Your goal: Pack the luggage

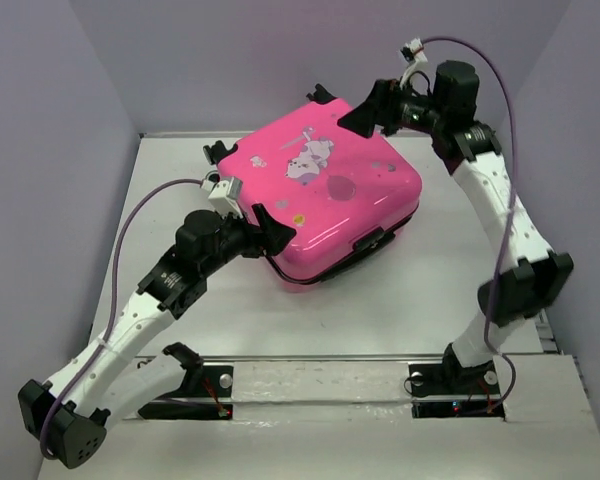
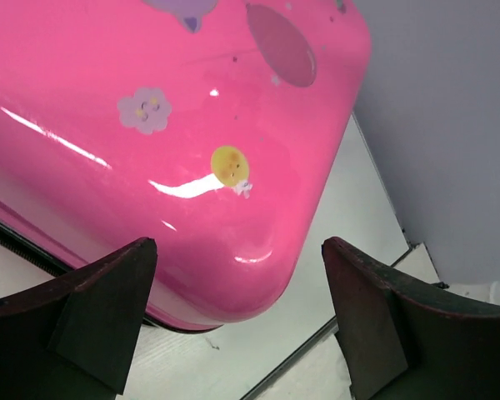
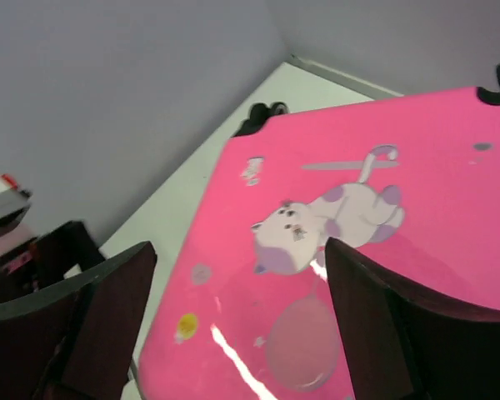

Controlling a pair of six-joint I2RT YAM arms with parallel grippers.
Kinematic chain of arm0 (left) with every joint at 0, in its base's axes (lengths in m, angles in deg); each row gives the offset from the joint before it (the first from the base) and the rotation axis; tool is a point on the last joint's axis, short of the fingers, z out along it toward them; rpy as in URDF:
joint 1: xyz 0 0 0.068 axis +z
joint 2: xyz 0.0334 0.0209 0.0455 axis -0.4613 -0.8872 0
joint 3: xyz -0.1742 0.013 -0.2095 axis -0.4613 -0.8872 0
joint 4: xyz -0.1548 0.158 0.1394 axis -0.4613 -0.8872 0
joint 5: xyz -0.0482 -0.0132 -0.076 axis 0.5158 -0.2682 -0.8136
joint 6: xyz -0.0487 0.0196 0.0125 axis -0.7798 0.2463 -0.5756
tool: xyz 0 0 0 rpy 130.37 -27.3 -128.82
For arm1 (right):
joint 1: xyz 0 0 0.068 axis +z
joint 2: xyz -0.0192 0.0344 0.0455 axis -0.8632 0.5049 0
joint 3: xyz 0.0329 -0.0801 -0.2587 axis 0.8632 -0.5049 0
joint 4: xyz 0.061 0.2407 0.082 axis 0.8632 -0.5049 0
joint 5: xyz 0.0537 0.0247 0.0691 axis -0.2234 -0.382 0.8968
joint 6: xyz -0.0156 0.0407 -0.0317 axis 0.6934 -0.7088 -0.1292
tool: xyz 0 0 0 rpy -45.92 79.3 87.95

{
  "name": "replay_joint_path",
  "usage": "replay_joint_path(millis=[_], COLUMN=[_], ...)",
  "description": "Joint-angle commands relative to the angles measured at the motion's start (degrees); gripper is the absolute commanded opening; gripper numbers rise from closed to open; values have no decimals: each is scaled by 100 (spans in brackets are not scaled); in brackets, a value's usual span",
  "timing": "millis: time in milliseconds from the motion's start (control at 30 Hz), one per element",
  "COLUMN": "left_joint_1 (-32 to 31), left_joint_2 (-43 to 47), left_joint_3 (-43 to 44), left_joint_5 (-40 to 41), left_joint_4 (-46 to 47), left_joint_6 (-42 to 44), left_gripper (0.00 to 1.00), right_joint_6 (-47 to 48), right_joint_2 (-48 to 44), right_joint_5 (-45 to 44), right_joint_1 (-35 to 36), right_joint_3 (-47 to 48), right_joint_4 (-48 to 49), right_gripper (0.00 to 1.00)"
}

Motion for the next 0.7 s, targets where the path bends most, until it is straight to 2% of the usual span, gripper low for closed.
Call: replay_joint_path(millis=[0, 67, 100, 133, 167, 200, 233, 333, 467, 533, 667], left_joint_1=[60, 86, 95, 130, 156, 183, 191, 226, 376, 420, 446], left_joint_2=[-55, -56, -30, -21, -38, -47, -38, 76, 366, 445, 761], left_joint_3=[617, 723, 767, 820, 855, 891, 882, 716, 259, -39, -620], left_joint_5=[154, 242, 295, 374, 374, 313, 287, 356, 410, 261, 391], left_joint_4=[183, 148, 148, 148, 122, 122, 113, 52, -19, -10, -167], left_joint_6=[350, 385, 429, 447, 456, 447, 438, 403, 324, 228, 148], left_gripper=[93, 93, 93, 93, 93, 93, 93, 93, 94, 93, 86], right_joint_6=[219, 184, 167, 158, 149, 114, -52, -193, -291, -229, 130], right_joint_2=[-1953, -2704, -3073, -3738, -4058, -4357, -4891, -5527, -6064, -5925, -5416], right_joint_5=[-46, -125, -360, -502, -712, -836, -950, -1223, -1592, -1716, -1883], right_joint_1=[-7, 71, 124, 177, 265, 266, 266, 318, 318, 318, 318], right_joint_3=[-2180, -3235, -3745, -4672, -5143, -6026, -6453, -7787, -8652, -8768, -8988], right_joint_4=[974, 1466, 1808, 1907, 2012, 2248, 2398, 2768, 3015, 3190, 3892], right_gripper=[72, 36, 7, 7, 7, 7, 7, 7, 11, 21, 32])
